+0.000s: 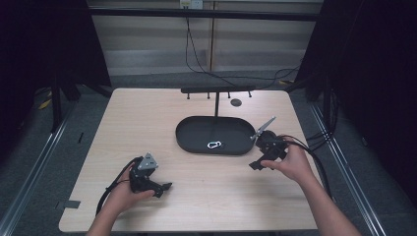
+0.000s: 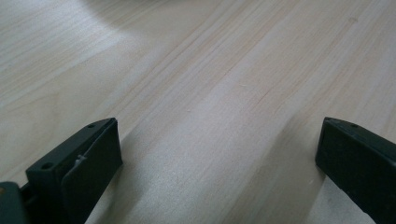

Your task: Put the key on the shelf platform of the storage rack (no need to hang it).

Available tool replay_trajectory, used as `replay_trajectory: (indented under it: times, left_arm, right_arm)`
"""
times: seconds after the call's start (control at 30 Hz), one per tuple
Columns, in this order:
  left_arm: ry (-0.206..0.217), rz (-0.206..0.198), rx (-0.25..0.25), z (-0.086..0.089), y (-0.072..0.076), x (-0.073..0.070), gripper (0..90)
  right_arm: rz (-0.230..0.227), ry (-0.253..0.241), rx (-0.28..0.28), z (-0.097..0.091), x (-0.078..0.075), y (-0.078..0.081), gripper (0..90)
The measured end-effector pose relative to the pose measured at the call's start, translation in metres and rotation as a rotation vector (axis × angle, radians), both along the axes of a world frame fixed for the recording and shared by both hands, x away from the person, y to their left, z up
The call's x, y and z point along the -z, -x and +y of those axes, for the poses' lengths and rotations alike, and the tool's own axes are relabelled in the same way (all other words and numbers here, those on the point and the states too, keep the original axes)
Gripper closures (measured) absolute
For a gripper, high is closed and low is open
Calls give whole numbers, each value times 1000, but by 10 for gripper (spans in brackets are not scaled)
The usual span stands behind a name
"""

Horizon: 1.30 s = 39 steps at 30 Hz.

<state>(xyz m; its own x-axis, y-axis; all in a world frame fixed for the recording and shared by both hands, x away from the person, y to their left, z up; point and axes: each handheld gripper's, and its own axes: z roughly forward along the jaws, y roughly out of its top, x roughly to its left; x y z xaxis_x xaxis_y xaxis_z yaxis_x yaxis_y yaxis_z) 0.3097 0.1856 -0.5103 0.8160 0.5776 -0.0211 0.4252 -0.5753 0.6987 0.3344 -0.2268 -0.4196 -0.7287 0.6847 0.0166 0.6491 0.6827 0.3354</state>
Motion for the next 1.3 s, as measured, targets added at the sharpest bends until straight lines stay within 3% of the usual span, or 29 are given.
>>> replay_trajectory:
  times: [0.43, 1.3]
  left_arm:
    - [3, -6, 5, 0, 1, 0, 0]
    - [3, 1, 11, 0, 5, 0, 0]
  right_arm:
    - [-6, -3, 17, -14, -7, 15, 241]
    - [13, 4, 78, -48, 12, 47, 241]
